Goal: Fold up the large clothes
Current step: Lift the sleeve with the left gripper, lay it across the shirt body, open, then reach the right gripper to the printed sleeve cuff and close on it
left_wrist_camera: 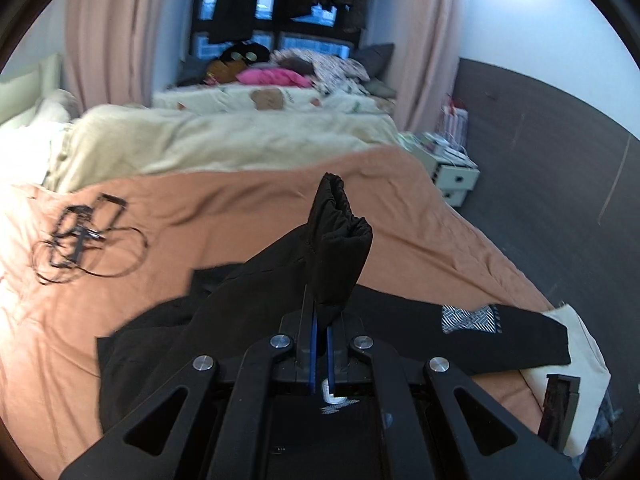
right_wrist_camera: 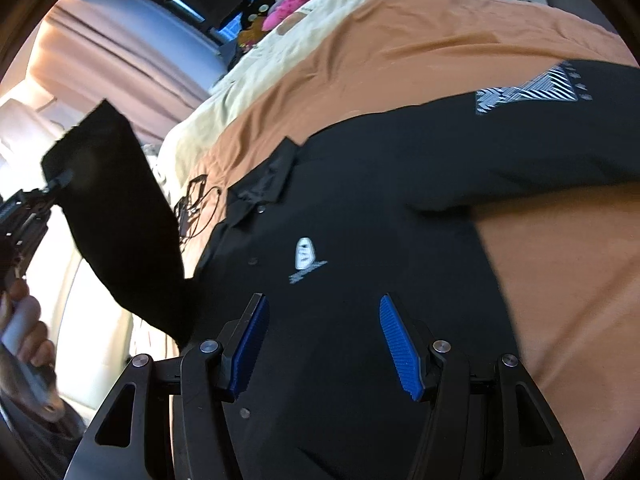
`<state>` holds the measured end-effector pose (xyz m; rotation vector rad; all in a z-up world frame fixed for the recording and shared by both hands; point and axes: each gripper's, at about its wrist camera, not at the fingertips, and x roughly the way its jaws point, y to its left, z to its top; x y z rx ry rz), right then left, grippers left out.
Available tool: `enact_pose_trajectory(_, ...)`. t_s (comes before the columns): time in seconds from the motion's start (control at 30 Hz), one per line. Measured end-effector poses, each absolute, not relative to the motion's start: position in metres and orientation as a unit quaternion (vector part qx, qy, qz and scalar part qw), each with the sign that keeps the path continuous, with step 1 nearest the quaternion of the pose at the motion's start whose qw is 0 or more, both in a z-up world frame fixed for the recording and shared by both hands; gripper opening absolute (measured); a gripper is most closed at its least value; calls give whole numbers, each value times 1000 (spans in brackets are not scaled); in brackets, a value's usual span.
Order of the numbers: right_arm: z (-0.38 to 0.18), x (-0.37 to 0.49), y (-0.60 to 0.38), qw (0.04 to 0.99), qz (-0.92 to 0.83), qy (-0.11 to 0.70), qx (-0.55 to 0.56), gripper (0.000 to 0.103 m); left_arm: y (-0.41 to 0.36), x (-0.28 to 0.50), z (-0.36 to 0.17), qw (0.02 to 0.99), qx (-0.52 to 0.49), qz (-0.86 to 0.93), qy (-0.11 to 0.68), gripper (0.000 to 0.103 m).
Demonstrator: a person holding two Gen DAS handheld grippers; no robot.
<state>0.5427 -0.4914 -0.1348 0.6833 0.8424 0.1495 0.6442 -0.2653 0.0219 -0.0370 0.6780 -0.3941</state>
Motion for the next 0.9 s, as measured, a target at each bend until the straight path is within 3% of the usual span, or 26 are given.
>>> enact_pose_trajectory(0.1,-140,534,-509,853,58,397,334,58,-289,651,-2,914,7,-186,362,8)
enact_pose_trajectory(0.17,-143,529,-519,851,50,398,338,58,-300,659,-30,882,-1,-213,420,19)
enact_pose_trajectory(0.2,-144,527,-522,851,48,399,338,58,-303,660,-43,865,-12,-230,445,36)
enact_pose_trajectory(0.23,-145,526,-524,851,45,400,337,58,-303,659,-54,855,-13,-236,462,63)
enact_pose_trajectory(0.3,-144,524,-526,851,41,401,336,58,-300,650,-65,856,2,-237,459,92)
enact_pose_trajectory(0.5,-144,529,-519,850,43,406,334,58,-262,631,-63,864,14,-231,447,92)
enact_pose_trajectory(0.77,-146,556,-496,847,41,420,323,58,-140,631,-47,894,10,-138,426,91)
enact_pose_trajectory(0.83,-151,567,-488,843,40,430,320,57,-114,630,-49,897,8,-117,427,75)
enact_pose_trajectory(0.9,-158,576,-480,840,38,440,315,57,-82,630,-54,896,-3,-98,434,67)
